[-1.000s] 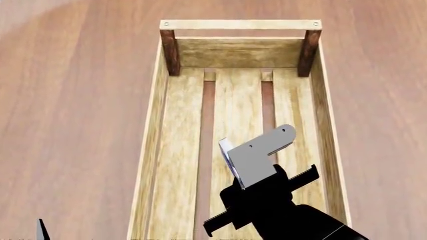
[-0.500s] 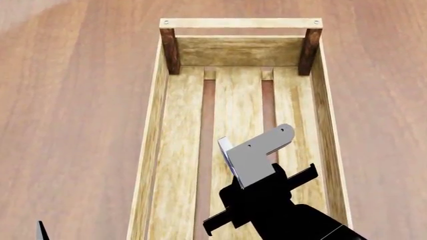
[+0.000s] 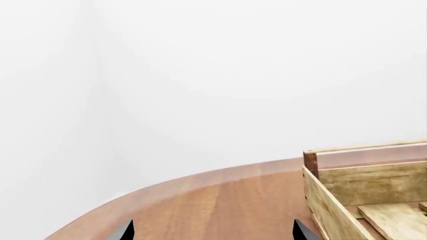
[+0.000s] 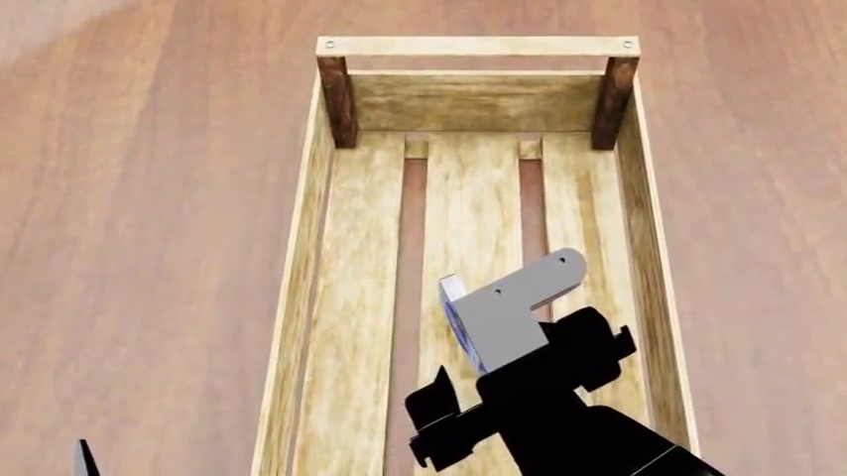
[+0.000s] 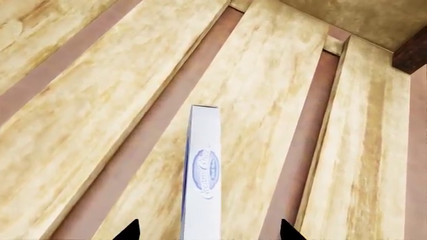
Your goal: Pick up the cream cheese and put it in the tray.
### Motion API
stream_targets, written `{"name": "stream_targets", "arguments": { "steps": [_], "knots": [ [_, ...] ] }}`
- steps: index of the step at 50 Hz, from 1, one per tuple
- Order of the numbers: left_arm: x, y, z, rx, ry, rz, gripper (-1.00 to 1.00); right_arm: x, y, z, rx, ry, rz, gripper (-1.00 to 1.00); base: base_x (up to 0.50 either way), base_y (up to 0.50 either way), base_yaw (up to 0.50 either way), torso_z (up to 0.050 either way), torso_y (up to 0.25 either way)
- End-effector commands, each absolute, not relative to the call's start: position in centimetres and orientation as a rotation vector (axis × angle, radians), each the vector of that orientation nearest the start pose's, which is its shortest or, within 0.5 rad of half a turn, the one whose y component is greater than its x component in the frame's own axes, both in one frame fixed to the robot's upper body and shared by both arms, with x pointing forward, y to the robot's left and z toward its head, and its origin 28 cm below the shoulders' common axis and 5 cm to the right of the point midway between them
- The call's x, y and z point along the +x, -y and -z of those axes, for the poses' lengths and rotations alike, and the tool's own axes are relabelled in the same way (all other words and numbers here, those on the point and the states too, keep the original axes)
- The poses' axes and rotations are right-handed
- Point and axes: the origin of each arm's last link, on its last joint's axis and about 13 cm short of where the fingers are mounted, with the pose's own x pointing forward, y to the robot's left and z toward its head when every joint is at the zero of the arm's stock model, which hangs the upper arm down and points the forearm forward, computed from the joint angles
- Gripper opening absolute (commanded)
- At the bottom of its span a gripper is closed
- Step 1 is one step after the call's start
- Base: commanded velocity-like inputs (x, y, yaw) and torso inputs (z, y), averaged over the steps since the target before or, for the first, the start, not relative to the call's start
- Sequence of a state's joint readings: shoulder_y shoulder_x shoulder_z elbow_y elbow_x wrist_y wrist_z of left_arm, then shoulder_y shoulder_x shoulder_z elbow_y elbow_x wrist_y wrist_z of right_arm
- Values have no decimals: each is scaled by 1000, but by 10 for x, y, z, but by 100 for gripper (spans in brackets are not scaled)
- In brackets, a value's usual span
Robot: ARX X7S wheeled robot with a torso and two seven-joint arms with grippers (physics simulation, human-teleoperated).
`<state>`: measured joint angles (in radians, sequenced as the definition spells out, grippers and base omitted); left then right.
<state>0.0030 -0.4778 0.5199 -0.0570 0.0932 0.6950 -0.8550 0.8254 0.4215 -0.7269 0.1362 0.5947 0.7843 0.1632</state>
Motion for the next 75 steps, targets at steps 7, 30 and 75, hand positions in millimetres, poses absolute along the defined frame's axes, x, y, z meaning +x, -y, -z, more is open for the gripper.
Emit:
{"name": "stream_targets", "arguments": {
  "steps": [7, 30, 75],
  "knots": [
    [181, -218, -24, 125, 596, -148, 100, 320, 106, -121, -365, -387, -309, 100, 0, 0, 0, 0, 0],
    [182, -220, -25, 127, 586, -161, 100, 286, 123, -143, -374, -288, -263, 100, 0, 0, 0, 0, 0],
    [196, -245, -142, 148, 651, -189, 100, 229, 152, -180, -204, 40, -59, 100, 0, 0, 0, 0, 0]
  ]
}}
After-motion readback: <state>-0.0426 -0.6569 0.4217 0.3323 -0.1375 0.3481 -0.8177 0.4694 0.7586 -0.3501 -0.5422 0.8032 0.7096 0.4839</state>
